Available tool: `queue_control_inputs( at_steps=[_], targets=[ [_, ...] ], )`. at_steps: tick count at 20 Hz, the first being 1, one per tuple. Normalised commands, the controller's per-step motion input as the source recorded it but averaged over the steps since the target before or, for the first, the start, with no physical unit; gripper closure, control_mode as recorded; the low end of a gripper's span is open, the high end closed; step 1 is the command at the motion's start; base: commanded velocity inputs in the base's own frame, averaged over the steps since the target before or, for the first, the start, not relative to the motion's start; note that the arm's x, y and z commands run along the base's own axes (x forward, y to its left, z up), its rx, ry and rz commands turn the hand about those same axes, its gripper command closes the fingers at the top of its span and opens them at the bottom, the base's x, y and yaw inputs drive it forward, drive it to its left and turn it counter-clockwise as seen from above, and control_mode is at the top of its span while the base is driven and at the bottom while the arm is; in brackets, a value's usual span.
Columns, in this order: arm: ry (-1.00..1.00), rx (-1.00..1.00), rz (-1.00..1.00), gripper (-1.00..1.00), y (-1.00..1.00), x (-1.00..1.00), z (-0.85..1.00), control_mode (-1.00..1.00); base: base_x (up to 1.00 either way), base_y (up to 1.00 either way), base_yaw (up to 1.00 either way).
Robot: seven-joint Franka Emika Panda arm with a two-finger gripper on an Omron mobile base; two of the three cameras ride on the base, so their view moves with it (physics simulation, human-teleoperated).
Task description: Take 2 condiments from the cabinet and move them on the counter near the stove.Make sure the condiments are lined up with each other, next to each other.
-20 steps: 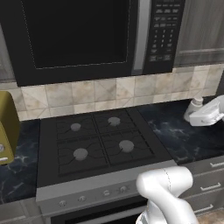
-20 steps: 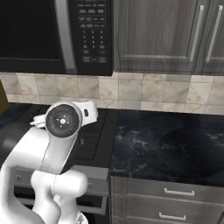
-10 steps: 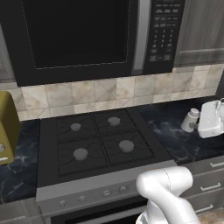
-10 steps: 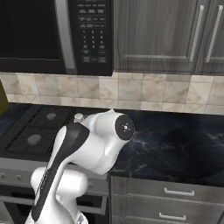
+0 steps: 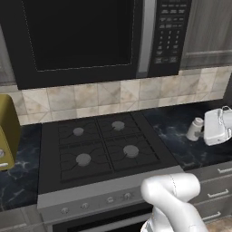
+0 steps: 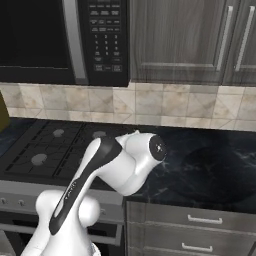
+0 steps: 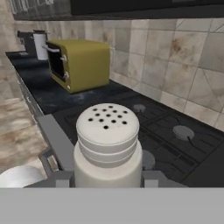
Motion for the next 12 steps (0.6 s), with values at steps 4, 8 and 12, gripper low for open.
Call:
queue_control_inputs(
  at_steps=[4, 8, 12],
  targets=[
    [0.05, -0.04, 0.0, 1.0, -0.22, 0.16, -0.35, -1.0, 0.0, 0.0, 0.0],
    [0.04, -0.05, 0.0, 1.0, -0.21, 0.16, -0.38, -1.0, 0.0, 0.0, 0.0],
    [0.05, -0.01, 0.0, 1.0, -0.25, 0.19, -0.33, -1.0, 0.0, 0.0, 0.0]
  ],
)
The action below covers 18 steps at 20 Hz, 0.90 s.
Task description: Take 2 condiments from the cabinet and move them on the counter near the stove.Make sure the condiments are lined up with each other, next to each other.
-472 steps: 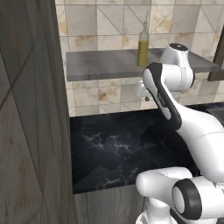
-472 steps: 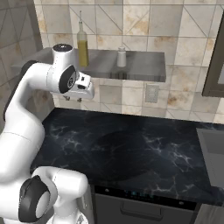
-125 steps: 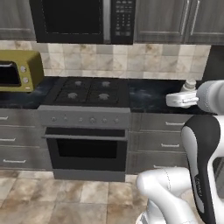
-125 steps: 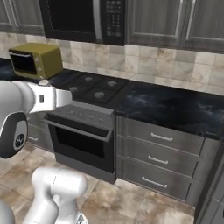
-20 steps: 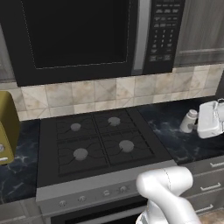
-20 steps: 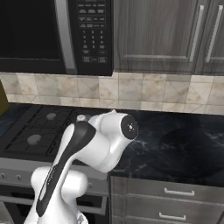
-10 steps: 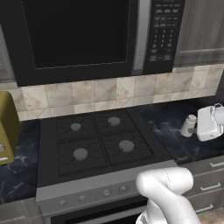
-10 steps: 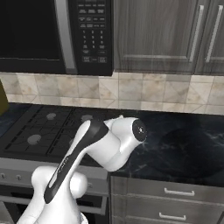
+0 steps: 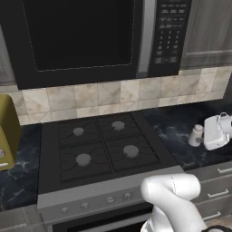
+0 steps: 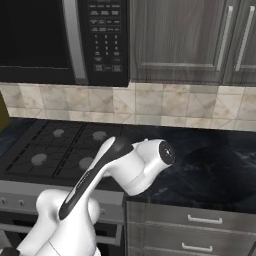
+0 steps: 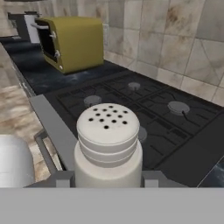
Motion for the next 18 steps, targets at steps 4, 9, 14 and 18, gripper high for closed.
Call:
queue_control_inputs(
  at_steps=[4, 9, 14, 18],
  targets=[
    [0.02, 0.0, 0.01, 1.0, -0.3, 0.18, -0.31, -1.0, 0.0, 0.0, 0.0],
    [0.0, -0.01, 0.07, 1.0, -0.28, 0.09, -0.26, -1.0, 0.0, 0.0, 0.0],
    [0.0, -0.04, 0.08, 1.0, -0.16, 0.1, -0.32, -1.0, 0.0, 0.0, 0.0],
    [0.0, -0.02, 0.05, 1.0, -0.09, 0.11, -0.37, -1.0, 0.0, 0.0, 0.0]
  ],
)
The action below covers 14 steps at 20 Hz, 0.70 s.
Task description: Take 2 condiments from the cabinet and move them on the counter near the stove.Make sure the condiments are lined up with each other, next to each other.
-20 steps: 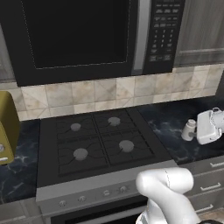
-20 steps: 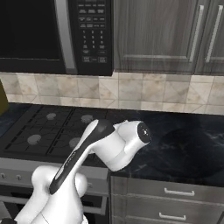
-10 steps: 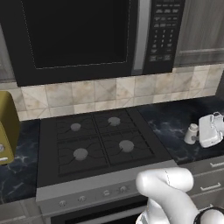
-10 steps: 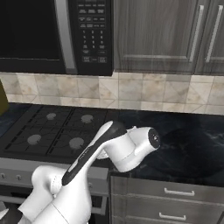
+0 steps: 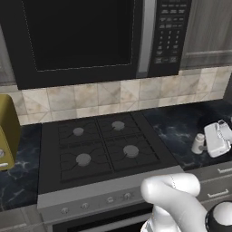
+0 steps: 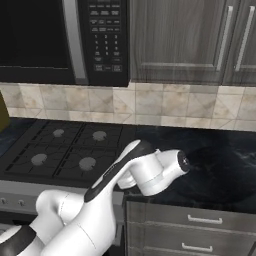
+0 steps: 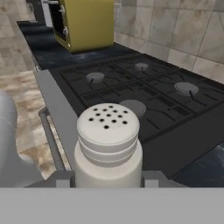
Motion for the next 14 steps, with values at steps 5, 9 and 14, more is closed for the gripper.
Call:
queue_control_inputs(
  at_steps=[5, 9, 14],
  targets=[
    [0.0, 0.0, 0.05, 1.0, -0.09, 0.29, -0.35, -1.0, 0.0, 0.0, 0.0],
    [0.0, 0.0, 0.02, 1.0, -0.03, 0.26, -0.31, -1.0, 0.0, 0.0, 0.0],
    [0.0, 0.0, 0.0, 1.0, -0.03, 0.27, -0.28, -1.0, 0.0, 0.0, 0.0]
  ],
)
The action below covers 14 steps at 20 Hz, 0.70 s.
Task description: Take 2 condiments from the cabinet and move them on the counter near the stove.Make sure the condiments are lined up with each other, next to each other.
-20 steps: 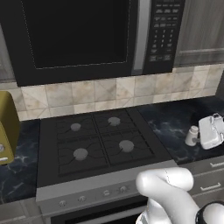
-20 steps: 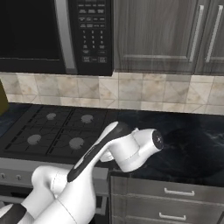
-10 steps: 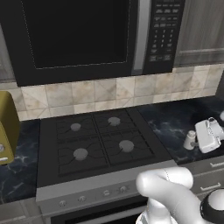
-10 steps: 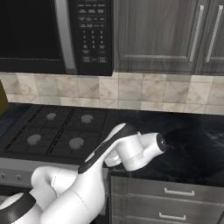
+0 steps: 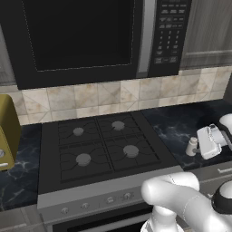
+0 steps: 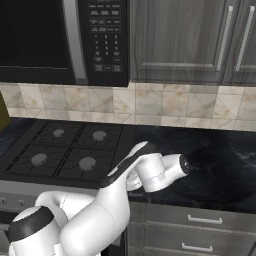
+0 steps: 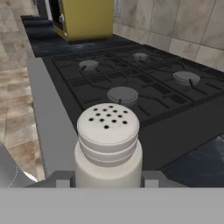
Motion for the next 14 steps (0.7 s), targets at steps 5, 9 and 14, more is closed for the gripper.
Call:
queue_control_inputs(
  at_steps=[5, 9, 14],
  targets=[
    [0.0, 0.0, 0.0, 1.0, -0.14, 0.33, -0.26, -1.0, 0.0, 0.0, 0.0],
    [0.0, 0.0, 0.0, 1.0, -0.08, 0.28, -0.24, -1.0, 0.0, 0.0, 0.0],
    [0.0, 0.0, 0.0, 1.0, -0.04, 0.22, -0.19, -1.0, 0.0, 0.0, 0.0]
  ],
)
